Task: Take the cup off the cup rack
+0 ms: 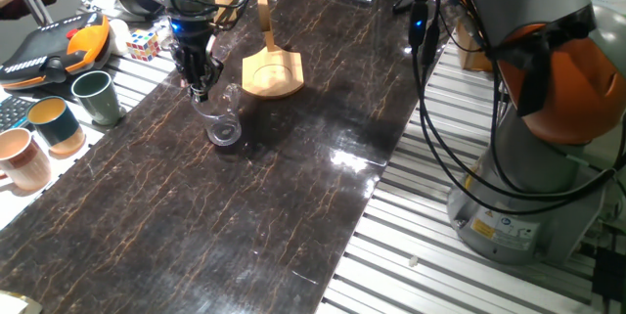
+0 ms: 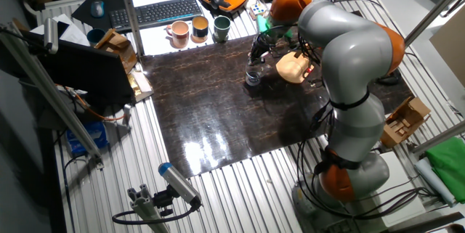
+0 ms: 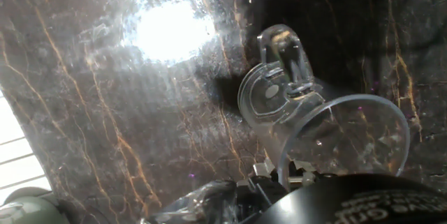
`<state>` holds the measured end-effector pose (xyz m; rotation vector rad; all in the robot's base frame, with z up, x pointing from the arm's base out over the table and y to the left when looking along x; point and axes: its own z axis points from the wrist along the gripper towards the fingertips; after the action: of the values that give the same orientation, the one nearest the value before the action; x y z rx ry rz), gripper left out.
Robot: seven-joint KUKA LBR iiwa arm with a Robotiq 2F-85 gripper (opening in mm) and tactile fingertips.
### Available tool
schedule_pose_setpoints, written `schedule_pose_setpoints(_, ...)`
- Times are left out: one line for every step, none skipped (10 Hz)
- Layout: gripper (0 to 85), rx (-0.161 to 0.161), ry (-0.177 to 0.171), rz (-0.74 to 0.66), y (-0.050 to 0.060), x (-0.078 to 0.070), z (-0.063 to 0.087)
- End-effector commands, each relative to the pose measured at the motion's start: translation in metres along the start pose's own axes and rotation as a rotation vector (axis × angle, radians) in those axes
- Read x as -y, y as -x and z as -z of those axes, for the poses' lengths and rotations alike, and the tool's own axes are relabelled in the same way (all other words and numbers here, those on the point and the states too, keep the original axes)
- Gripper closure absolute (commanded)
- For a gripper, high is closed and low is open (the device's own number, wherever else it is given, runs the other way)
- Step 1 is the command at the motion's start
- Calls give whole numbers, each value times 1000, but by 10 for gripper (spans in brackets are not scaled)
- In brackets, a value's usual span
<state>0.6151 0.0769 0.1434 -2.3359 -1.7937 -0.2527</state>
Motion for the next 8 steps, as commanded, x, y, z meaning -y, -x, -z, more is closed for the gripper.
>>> schedule_pose_setpoints(627, 10, 8, 6, 0, 0, 1)
schedule_pose_setpoints(620, 30, 20, 15, 0, -1, 3)
schedule_pose_setpoints(610, 44, 30, 23, 1, -3, 6)
schedule_pose_setpoints(603, 62, 35, 33, 3, -7, 8)
schedule_pose_setpoints(593, 77, 39, 42, 6, -11, 12)
schedule_pose_setpoints(587, 96, 45, 51, 8, -15, 16)
schedule_pose_setpoints(583, 112, 52, 62, 9, -16, 20)
schedule_pose_setpoints(583, 132, 59, 75, 10, -15, 24)
